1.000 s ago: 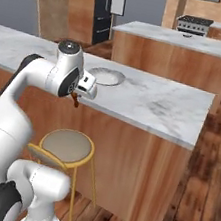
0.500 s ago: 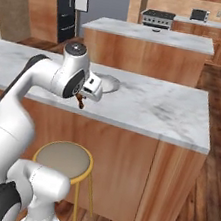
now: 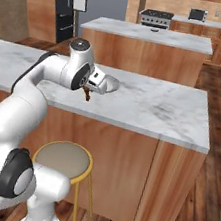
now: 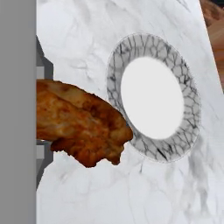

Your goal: Take the chicken drumstick from the fridge and place it on the digital scale on the counter by the fridge. Wait a few seconds for a reading, then move it to the plate on the dining counter.

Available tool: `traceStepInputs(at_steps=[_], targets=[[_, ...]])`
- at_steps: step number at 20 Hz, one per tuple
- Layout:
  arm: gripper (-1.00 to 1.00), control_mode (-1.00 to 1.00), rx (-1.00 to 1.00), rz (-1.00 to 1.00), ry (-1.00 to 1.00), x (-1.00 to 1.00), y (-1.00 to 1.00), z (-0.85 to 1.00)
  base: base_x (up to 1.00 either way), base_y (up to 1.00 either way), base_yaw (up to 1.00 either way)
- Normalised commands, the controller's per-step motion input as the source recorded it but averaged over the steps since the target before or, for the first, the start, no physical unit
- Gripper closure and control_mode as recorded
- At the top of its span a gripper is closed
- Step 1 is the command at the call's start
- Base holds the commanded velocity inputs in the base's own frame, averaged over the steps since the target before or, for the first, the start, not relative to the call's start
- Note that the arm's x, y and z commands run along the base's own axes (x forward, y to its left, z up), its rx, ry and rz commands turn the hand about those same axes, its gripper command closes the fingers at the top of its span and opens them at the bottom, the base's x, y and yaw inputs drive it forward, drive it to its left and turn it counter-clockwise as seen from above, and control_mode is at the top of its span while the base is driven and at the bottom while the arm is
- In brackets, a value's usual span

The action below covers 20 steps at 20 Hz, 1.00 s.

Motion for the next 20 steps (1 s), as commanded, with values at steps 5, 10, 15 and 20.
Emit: traceStepInputs(at_steps=[5,10,15,20], targets=[[1.00,-1.00,0.00,-0.02,0.00,1.00,0.00,0.09,0.00,0.00,0.00],[1.00,-1.00,-0.01,-0.02,0.05,0.90,0.03,-0.03,0.00,0.00,0.00],[1.00,-1.00,-0.06,0.00,0.08,0.75,0.19,-0.40,0.00,0.00,0.00],[1.00,-1.00,-0.08,0.00,0.04,0.33,0.22,-0.33,0.00,0.00,0.00]])
